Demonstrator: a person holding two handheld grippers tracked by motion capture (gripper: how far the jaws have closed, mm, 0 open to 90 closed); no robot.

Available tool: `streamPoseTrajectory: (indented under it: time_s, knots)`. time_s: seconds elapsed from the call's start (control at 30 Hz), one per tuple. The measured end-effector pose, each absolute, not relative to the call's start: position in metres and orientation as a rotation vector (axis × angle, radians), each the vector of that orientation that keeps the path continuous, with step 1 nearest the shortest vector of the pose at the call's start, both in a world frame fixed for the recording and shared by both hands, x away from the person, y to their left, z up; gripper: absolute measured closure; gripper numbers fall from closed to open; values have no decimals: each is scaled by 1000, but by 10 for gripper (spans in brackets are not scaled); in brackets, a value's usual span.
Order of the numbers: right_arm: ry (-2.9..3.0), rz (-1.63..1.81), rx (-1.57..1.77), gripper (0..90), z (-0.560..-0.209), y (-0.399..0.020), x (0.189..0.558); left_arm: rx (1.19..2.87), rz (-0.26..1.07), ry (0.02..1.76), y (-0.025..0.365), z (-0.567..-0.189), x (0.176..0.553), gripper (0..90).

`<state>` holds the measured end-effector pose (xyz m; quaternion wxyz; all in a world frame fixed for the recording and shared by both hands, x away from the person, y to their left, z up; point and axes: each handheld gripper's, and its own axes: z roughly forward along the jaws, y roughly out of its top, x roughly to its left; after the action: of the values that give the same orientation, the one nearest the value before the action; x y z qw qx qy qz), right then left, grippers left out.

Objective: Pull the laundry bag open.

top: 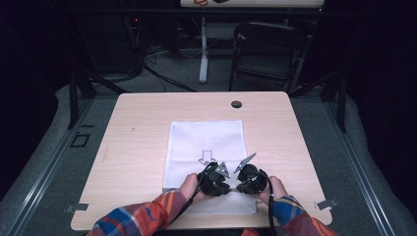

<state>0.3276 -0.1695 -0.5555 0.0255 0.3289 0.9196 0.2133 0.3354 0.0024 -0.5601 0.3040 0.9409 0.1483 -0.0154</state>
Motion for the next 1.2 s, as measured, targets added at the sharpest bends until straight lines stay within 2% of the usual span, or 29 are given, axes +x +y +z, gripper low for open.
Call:
streamPoseTrajectory:
  time_s: [0.6, 1.2]
  knots:
    - [2855, 629, 1017, 900, -554, -174, 328, 2500, -23, 383, 7, -557, 332, 820]
    - [2869, 594, 1006, 900, -553, -178, 330, 2485, -80, 434, 30, -554, 338, 818]
